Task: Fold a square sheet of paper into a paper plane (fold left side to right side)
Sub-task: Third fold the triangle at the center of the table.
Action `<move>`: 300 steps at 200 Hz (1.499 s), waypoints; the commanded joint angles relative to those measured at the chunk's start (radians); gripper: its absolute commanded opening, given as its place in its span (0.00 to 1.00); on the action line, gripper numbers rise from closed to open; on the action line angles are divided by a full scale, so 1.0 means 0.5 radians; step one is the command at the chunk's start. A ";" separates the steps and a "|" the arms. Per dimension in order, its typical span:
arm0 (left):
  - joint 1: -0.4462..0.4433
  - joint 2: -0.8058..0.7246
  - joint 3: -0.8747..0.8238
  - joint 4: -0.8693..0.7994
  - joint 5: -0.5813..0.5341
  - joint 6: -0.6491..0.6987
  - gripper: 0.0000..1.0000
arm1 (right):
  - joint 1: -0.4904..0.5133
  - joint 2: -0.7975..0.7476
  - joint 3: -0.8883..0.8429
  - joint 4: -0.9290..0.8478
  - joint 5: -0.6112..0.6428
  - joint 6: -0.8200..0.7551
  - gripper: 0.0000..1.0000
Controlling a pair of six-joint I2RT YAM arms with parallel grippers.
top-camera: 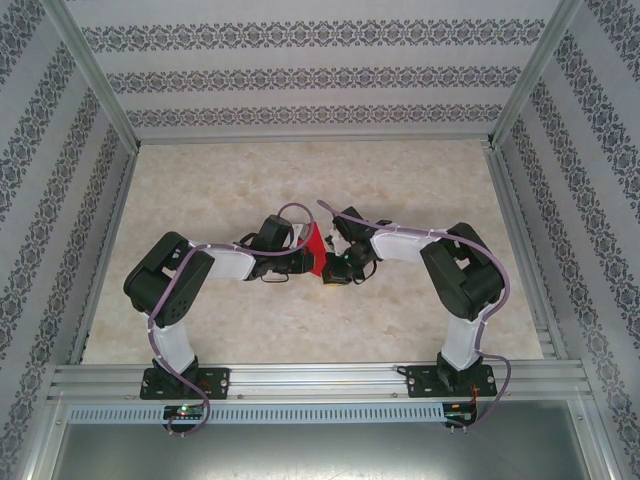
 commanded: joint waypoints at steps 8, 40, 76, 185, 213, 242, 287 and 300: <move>-0.016 0.059 -0.017 -0.109 -0.125 0.049 0.00 | -0.031 -0.073 -0.025 0.043 -0.002 0.058 0.00; -0.016 0.053 -0.018 -0.113 -0.124 0.052 0.00 | -0.028 -0.032 0.000 0.049 0.004 0.068 0.00; -0.016 0.048 -0.018 -0.124 -0.133 0.057 0.00 | -0.045 0.006 -0.015 0.036 0.024 0.073 0.00; -0.016 0.039 -0.021 -0.152 -0.174 0.079 0.00 | -0.231 -0.141 -0.351 -0.158 0.071 -0.038 0.00; -0.017 0.037 -0.012 -0.164 -0.177 0.084 0.00 | -0.333 -0.208 -0.403 -0.185 0.071 -0.084 0.00; -0.015 -0.005 0.008 -0.161 -0.122 0.068 0.00 | -0.371 -0.331 -0.398 -0.173 0.036 -0.125 0.00; 0.042 -0.347 0.051 -0.196 0.028 -0.055 0.19 | -0.347 -0.488 -0.341 0.004 0.055 -0.272 0.13; 0.090 -0.472 0.025 -0.243 0.012 -0.103 0.30 | -0.330 -0.483 -0.311 0.101 0.036 -0.312 0.21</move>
